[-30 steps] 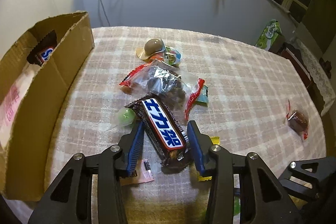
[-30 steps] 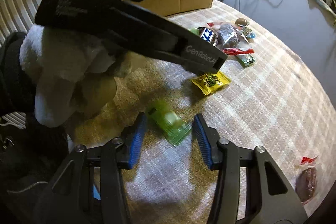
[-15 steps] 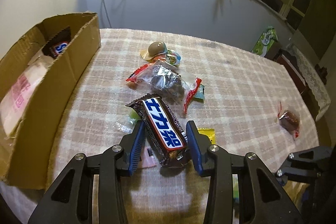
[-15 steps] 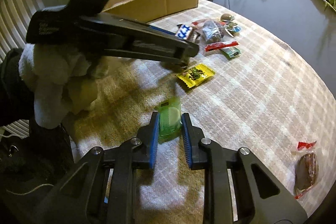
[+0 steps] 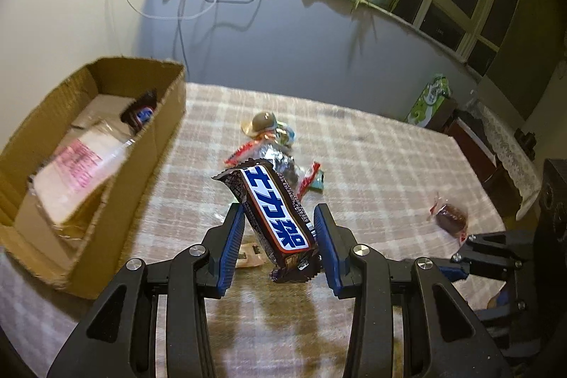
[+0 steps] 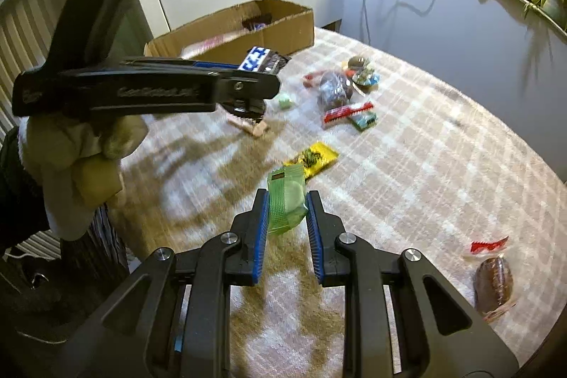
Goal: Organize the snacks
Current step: 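Carry the chocolate bar with the left tool and green packet with the right tool toward the box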
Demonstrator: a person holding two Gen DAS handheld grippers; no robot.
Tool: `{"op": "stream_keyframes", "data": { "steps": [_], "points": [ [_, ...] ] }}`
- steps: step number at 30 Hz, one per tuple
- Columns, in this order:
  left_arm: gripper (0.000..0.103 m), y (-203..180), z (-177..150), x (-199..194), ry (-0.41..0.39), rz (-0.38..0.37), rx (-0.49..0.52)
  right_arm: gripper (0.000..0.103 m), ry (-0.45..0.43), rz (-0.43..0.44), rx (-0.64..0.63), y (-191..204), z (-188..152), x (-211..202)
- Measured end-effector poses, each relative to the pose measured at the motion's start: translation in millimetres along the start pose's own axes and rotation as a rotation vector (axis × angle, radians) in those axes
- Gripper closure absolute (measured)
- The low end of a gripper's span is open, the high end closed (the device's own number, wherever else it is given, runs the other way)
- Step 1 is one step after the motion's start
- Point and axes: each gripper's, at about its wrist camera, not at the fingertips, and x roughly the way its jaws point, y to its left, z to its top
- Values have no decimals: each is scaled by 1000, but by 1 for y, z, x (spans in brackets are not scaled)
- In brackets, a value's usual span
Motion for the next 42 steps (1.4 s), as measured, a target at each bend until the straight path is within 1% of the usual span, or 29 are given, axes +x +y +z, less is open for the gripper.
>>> {"op": "stream_keyframes", "data": {
  "steps": [5,10,21,26,31,35,42],
  "points": [
    [64,10,3,-17,-35,11,-5,81,-23,-7,-8,4,16,-1],
    [64,28,6,-34,-71,29,-22,81,-45,-4,-18,11,34,-3],
    [64,83,18,-55,-115,90,-75,81,-88,13,-43,23,100,16],
    [64,114,23,-58,-129,120,-111,81,-93,26,-55,30,130,36],
    [64,135,28,-54,-129,138,-128,81,-88,36,-64,38,157,62],
    [64,151,34,-49,-126,145,-139,81,-83,50,-73,43,177,82],
    [64,166,44,-40,-119,151,-140,81,-62,69,-75,49,206,116]
  ]
}}
